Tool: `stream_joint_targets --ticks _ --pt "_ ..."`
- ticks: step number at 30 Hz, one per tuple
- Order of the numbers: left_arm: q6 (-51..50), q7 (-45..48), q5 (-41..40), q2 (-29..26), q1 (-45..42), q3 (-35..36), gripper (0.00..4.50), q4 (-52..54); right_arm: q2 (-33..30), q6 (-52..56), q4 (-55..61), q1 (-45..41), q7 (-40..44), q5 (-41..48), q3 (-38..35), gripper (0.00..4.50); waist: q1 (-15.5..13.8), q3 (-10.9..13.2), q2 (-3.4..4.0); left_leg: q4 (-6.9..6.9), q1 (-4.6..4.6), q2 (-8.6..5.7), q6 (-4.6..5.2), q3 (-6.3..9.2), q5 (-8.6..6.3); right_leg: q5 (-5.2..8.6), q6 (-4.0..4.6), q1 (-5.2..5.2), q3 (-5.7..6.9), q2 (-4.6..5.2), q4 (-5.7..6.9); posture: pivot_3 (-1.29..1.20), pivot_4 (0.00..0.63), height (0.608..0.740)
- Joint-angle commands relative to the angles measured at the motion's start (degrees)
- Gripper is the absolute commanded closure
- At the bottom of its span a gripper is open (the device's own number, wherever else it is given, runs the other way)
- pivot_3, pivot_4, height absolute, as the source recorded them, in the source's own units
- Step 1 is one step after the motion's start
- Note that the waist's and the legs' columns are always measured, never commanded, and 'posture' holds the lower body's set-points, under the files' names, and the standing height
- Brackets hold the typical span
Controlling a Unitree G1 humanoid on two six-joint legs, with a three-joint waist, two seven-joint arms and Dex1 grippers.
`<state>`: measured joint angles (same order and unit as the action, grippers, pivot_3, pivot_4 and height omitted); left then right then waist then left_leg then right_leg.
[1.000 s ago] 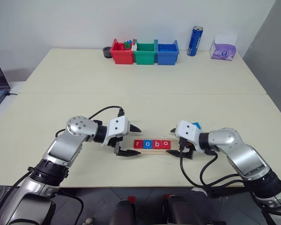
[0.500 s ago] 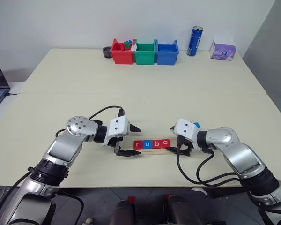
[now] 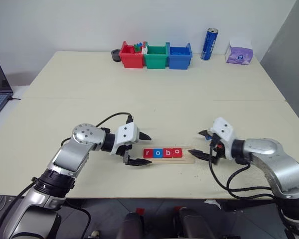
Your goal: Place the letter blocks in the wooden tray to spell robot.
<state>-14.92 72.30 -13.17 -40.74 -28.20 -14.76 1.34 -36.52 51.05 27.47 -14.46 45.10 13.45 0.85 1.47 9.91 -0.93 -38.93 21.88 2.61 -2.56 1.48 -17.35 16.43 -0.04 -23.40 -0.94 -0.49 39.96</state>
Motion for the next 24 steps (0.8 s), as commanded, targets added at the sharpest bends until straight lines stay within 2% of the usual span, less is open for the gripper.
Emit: stream_joint_targets --ticks 1,6,12,14,20,24 --pt "-0.7 -1.3 -1.1 1.0 -0.7 1.7 0.00 1.9 1.7 0.5 3.6 3.7 -5.7 0.1 -4.5 0.02 0.0 0.0 0.00 0.01 0.00 0.00 0.00 -0.01 0.00 0.00 0.00 0.00 -0.01 0.00 0.00 0.00 0.150 0.740" --pt "-1.8 -1.3 -1.8 2.0 -1.5 1.8 0.00 2.0 8.2 0.0 7.3 12.8 -14.4 0.1 -10.1 0.02 0.1 0.0 0.00 0.05 -0.02 0.03 0.00 0.01 0.00 0.01 -0.01 -0.01 -0.01 -0.05 0.02 0.00 0.150 0.740" --pt "-1.3 -1.2 -1.7 2.6 -2.3 1.8 0.00 0.5 14.6 -3.1 9.5 20.0 -22.5 -2.0 -9.8 0.02 0.2 0.0 0.01 0.03 -0.06 0.02 -0.01 -0.02 0.00 0.01 -0.01 0.00 -0.04 -0.04 0.03 0.00 0.150 0.740" --pt "-1.6 -1.8 -1.7 3.1 -2.4 1.7 0.00 0.5 16.5 -6.3 8.4 21.6 -26.9 -5.3 -8.4 0.02 0.2 0.0 0.02 0.04 -0.06 0.02 0.00 -0.02 0.00 0.01 -0.02 0.00 -0.04 -0.05 0.03 0.00 0.150 0.740" --pt "-2.5 -1.8 -2.0 3.6 -2.6 1.9 0.00 0.9 23.2 -14.7 6.8 23.0 -34.5 -9.0 -6.6 0.02 0.2 0.0 0.02 0.04 -0.07 0.02 -0.01 -0.05 0.01 0.02 -0.03 0.00 -0.06 -0.05 0.03 0.00 0.150 0.740" --pt "-4.1 -2.1 -2.8 3.9 -3.3 2.3 0.00 1.1 26.0 -15.8 4.3 19.3 -35.6 -7.6 -6.2 0.02 0.2 0.0 0.02 0.04 -0.06 0.02 -0.01 -0.05 0.01 0.02 -0.02 0.00 -0.06 -0.06 0.03 0.00 0.150 0.740"
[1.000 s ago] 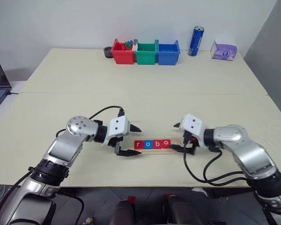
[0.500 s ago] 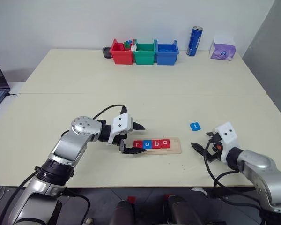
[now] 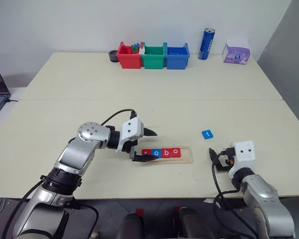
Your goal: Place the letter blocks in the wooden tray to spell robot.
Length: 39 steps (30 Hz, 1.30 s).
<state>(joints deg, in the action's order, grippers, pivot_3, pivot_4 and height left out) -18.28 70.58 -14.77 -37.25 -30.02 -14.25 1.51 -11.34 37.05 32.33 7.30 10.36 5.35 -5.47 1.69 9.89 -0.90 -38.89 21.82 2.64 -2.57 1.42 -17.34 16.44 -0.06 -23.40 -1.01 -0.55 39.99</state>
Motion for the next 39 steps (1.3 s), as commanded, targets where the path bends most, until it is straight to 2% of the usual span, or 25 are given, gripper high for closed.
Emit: stream_joint_targets --ticks 1,10,16,19,26,30,34,39 --pt "-0.9 -0.4 -1.3 0.4 -1.5 1.8 0.00 1.0 1.0 -2.1 -1.5 -3.4 -0.7 0.6 0.3 0.02 0.0 0.0 0.00 -0.01 0.00 0.00 0.00 -0.01 0.00 0.00 0.00 0.00 -0.01 0.00 0.00 0.00 0.150 0.740" --pt "-1.3 -0.3 -1.1 0.5 -2.1 1.4 0.00 1.3 -0.4 -7.2 -15.8 -13.5 0.0 -0.4 1.0 0.02 0.0 0.0 0.00 0.01 0.00 -0.01 0.00 -0.01 0.00 -0.01 0.02 0.00 -0.01 0.00 -0.01 0.00 0.150 0.740" --pt "-1.3 -0.4 -0.8 0.3 -2.3 1.4 0.00 1.4 -0.5 -7.1 -21.9 -17.5 0.7 -0.1 2.2 0.02 0.0 0.0 0.01 0.01 0.01 0.00 0.01 0.00 0.00 -0.01 0.02 0.00 0.00 0.00 -0.02 0.00 0.150 0.740" --pt "-1.2 -0.4 -0.7 0.1 -2.2 1.5 0.00 1.3 -0.4 -5.7 -22.2 -17.6 0.1 -0.3 2.6 0.61 0.0 0.0 0.01 0.02 0.01 0.00 0.01 0.01 0.00 -0.01 0.02 0.00 0.00 0.00 -0.01 0.00 0.150 0.740" --pt "-1.1 -0.3 -0.7 -0.1 -2.0 1.6 0.00 1.2 -0.1 -4.4 -20.3 -15.5 -1.8 -1.7 4.2 3.04 -0.1 0.0 0.00 0.00 0.00 -0.01 0.00 0.00 0.00 -0.01 0.02 0.00 0.00 0.03 0.00 0.00 0.150 0.740" --pt "-0.8 0.3 -0.9 -0.4 -1.6 1.6 0.00 1.2 0.0 -3.1 -12.6 -11.6 -3.3 -2.3 4.8 3.03 -0.3 0.0 0.00 0.01 0.05 -0.01 0.00 0.04 0.00 -0.01 0.01 0.00 0.04 0.04 -0.03 0.00 0.150 0.740" --pt "-0.9 1.4 -1.5 -0.7 -1.4 1.5 0.00 1.6 0.9 1.0 1.3 -2.9 -5.7 -3.4 6.0 3.03 -0.2 0.0 0.00 0.05 0.08 0.00 0.00 0.03 0.00 0.00 0.01 -0.02 0.04 0.04 -0.06 0.00 0.150 0.740" --pt "-0.4 2.5 -1.4 0.0 -2.0 0.5 0.00 1.1 5.3 4.9 10.8 6.4 -10.7 -5.7 11.2 3.03 0.0 0.0 0.01 0.05 0.03 0.02 0.00 0.03 0.00 0.01 0.00 -0.03 0.03 0.03 -0.01 0.00 0.150 0.740"
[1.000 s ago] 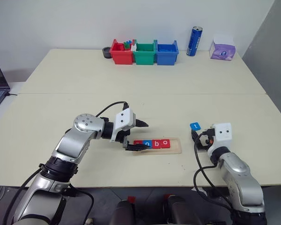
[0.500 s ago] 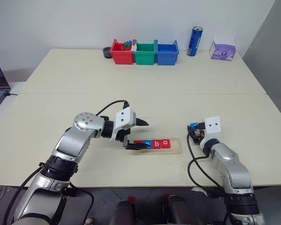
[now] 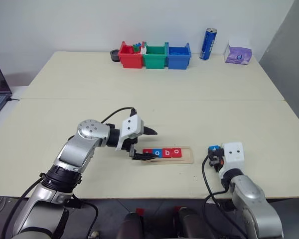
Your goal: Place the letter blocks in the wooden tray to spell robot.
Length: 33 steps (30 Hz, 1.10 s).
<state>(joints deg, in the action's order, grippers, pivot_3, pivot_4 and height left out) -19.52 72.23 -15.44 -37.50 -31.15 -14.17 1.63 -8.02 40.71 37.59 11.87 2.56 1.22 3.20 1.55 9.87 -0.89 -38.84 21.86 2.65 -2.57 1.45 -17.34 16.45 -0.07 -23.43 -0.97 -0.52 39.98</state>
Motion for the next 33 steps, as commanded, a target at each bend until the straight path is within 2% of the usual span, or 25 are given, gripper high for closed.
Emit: stream_joint_targets --ticks 1,9,13,17,18,20,22,27,30,33 --pt "0.8 1.1 -0.7 0.5 -1.1 0.2 0.00 0.9 3.3 1.7 6.0 2.8 -4.2 -2.1 3.4 3.03 0.2 0.0 0.00 0.00 -0.02 0.01 0.00 0.00 0.00 0.02 -0.03 0.00 -0.01 -0.01 0.00 0.00 0.150 0.740" --pt "2.3 2.8 0.3 1.9 -2.3 -0.8 0.00 -1.0 10.7 1.1 3.1 4.4 -10.0 -3.9 6.1 3.03 0.2 0.0 0.00 -0.02 -0.02 0.01 -0.01 -0.01 0.01 0.16 -0.27 0.00 -0.02 -0.03 -0.02 0.00 0.150 0.740" --pt "2.9 3.2 0.6 2.1 -2.6 -0.9 0.00 -1.7 13.1 0.8 2.8 4.3 -10.5 -3.3 5.5 1.64 0.2 0.0 -0.01 -0.01 0.00 0.01 -0.01 -0.01 0.01 0.17 -0.25 0.00 -0.03 -0.02 -0.04 0.00 0.150 0.740" --pt "3.4 3.2 0.8 2.0 -2.4 -0.9 0.00 -2.1 12.2 -0.6 6.1 2.6 -9.7 -2.9 5.4 0.18 0.2 0.0 0.00 -0.01 0.00 0.00 -0.01 -0.01 0.01 0.17 -0.25 0.00 -0.03 -0.02 -0.04 0.00 0.150 0.740" --pt "3.4 3.2 0.8 1.9 -2.4 -0.8 0.00 -2.3 11.3 -1.0 7.5 1.5 -8.9 -2.8 5.2 0.04 0.2 0.0 0.00 -0.01 -0.01 0.01 -0.01 0.00 0.01 0.17 -0.25 -0.01 -0.02 -0.02 -0.03 0.00 0.150 0.740" --pt "3.4 2.9 0.9 1.9 -2.3 -0.6 0.00 -2.4 9.3 -0.5 9.9 -0.5 -6.4 -1.7 4.3 0.04 0.2 0.0 0.00 -0.01 0.00 0.01 -0.01 -0.01 0.01 0.17 -0.25 -0.02 -0.03 -0.03 -0.02 0.00 0.150 0.740" --pt "3.5 2.7 1.0 1.8 -2.0 -0.4 0.00 -2.5 4.5 2.6 11.7 -4.0 1.1 3.2 2.1 0.04 0.2 0.0 -0.01 -0.02 0.00 0.01 -0.01 0.00 0.01 0.17 -0.26 -0.02 -0.02 -0.04 -0.02 0.00 0.150 0.740" --pt "3.6 2.1 1.1 1.9 -1.3 -0.6 0.00 -1.7 -15.6 11.1 11.7 -9.9 22.8 17.8 -6.9 0.04 0.1 0.0 -0.02 -0.04 -0.01 -0.04 0.01 0.01 0.00 0.00 0.02 0.04 -0.01 -0.02 -0.08 0.00 0.150 0.740" --pt "3.8 1.6 1.3 2.3 -1.2 -0.9 0.00 -1.6 -32.9 8.7 6.6 -10.4 37.4 20.3 -8.8 0.04 0.0 0.0 0.02 0.00 0.02 -0.07 0.02 0.02 -0.01 0.01 0.03 0.06 0.02 -0.01 -0.14 0.00 0.150 0.740" --pt "4.0 1.1 1.6 2.7 -1.3 -1.0 0.00 -1.8 -41.0 4.4 1.1 -11.6 43.8 20.0 -7.1 0.04 0.0 0.0 -0.06 -0.01 -0.03 -0.06 0.03 0.06 -0.02 0.01 0.03 0.12 0.04 -0.04 -0.18 0.00 0.150 0.740"
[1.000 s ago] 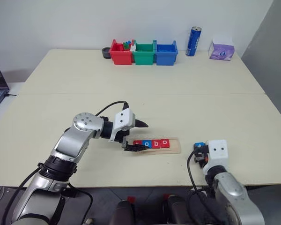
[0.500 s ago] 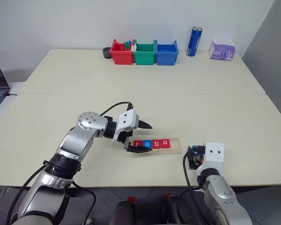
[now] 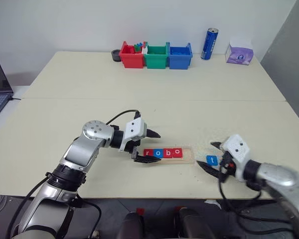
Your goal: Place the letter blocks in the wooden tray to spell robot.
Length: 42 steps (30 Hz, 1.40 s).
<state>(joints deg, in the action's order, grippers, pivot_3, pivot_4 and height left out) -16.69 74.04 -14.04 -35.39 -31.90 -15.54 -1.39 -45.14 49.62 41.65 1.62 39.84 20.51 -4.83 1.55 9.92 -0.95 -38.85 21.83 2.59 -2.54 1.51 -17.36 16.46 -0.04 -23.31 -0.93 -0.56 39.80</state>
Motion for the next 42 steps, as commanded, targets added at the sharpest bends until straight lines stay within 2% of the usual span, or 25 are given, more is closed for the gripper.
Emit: stream_joint_targets --ticks 1,7,16,19,26,31,34,42 --pt "1.1 -0.9 0.2 0.8 -0.6 0.4 0.00 1.3 -5.9 -6.6 -5.3 -2.0 8.6 -0.4 2.2 0.04 0.0 0.0 0.00 -0.01 -0.01 0.01 0.00 0.00 0.00 0.00 0.00 0.00 -0.01 -0.02 0.02 0.00 0.150 0.740" --pt "0.4 -1.6 0.2 0.8 0.3 0.5 0.00 2.9 -9.8 -14.6 -15.8 -8.2 16.1 -3.2 8.5 0.04 0.3 0.0 -0.05 -0.03 -0.04 0.02 -0.01 -0.04 0.00 0.00 0.00 0.00 -0.06 -0.03 0.07 0.00 0.150 0.740" --pt "-0.2 -2.6 0.4 0.0 0.8 0.7 0.00 3.9 -9.5 -20.3 -27.0 -15.4 22.3 -7.1 15.0 0.04 0.1 0.0 -0.07 -0.07 -0.02 0.01 -0.01 -0.04 0.01 -0.01 0.00 0.00 -0.04 0.02 0.06 0.00 0.150 0.740" --pt "-0.3 -2.8 0.4 -0.2 1.0 0.8 0.00 4.1 -8.8 -21.0 -28.9 -16.7 22.9 -7.6 15.8 0.60 0.1 0.0 -0.07 -0.07 -0.03 0.01 -0.01 -0.04 0.01 -0.01 0.01 0.00 -0.05 0.02 0.07 0.00 0.150 0.740" --pt "-0.4 -3.0 0.5 -1.1 1.4 1.3 0.00 4.1 -8.6 -19.1 -26.7 -17.4 23.9 -6.2 14.3 3.04 0.0 0.0 -0.07 -0.07 -0.03 0.02 -0.02 -0.03 0.01 -0.01 0.01 0.00 -0.03 0.03 0.10 0.00 0.150 0.740" --pt "0.5 -3.1 0.9 -2.5 2.0 1.5 0.00 3.3 -8.1 -16.9 -23.3 -21.3 23.4 -5.7 14.4 3.04 0.1 0.1 -0.06 -0.07 -0.06 0.02 -0.02 -0.04 0.01 -0.01 0.01 0.00 -0.05 0.03 0.13 0.00 0.150 0.740" --pt "1.3 -2.8 1.2 -3.2 2.0 1.4 0.00 2.9 -5.5 -14.2 -22.0 -25.2 23.3 -4.6 16.4 3.04 0.2 0.1 -0.07 -0.08 -0.07 0.04 -0.02 -0.01 0.01 -0.01 0.01 0.00 -0.03 0.02 0.14 0.00 0.150 0.740" --pt "2.5 -2.5 1.9 -3.3 1.9 0.9 0.00 2.9 0.2 -16.8 -29.3 -33.1 24.7 -10.8 25.8 3.04 -0.1 0.1 -0.06 -0.09 -0.03 0.01 -0.02 -0.05 0.01 -0.01 0.02 -0.01 -0.01 0.09 0.12 0.00 0.150 0.740"
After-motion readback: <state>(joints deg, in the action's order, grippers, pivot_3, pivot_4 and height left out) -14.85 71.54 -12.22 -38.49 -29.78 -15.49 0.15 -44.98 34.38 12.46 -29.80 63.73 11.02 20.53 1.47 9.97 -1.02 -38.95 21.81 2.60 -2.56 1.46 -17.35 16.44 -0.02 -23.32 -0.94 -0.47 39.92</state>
